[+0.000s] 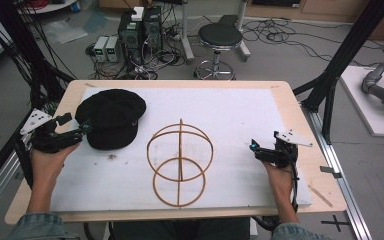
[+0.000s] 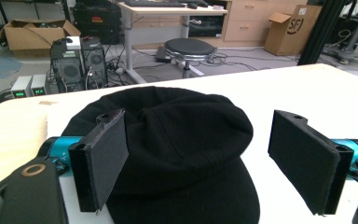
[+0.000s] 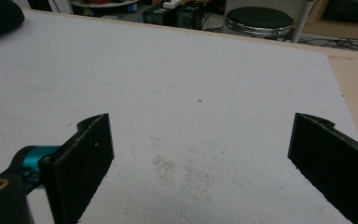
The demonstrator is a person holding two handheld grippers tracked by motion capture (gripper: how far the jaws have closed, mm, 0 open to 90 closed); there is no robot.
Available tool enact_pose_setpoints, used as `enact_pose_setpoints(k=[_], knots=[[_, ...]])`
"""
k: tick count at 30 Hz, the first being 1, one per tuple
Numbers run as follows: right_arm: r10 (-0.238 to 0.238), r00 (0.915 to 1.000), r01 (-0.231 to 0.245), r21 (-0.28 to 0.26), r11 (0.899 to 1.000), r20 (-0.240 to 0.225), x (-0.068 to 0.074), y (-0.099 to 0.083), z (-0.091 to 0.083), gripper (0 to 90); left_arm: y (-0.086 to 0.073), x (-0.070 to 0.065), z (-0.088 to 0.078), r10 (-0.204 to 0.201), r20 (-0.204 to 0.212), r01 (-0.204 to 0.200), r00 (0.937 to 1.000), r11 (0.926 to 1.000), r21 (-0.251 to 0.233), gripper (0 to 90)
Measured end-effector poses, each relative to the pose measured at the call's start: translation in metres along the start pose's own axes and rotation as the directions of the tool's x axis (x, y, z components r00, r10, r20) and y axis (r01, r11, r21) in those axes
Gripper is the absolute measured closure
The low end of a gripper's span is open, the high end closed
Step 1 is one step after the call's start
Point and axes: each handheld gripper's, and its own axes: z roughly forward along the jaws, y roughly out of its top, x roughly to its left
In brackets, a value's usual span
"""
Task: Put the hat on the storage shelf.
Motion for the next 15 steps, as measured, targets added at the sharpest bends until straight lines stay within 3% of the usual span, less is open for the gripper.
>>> enact_pose_setpoints(k=[7,15], knots=[[-0.003,1.0000,0.003,0.000,1.000,-0.001,0.000,0.000,0.000,6.4,0.013,0.001,0.021,0.024,-0.013,-0.024,0.9996,0.9995,0.019,20.2],[-0.004,1.0000,0.004,0.015,1.000,0.000,0.000,-0.001,0.000,6.4,0.022,0.006,0.048,0.019,-0.025,-0.018,0.9995,0.9996,0.021,20.8]])
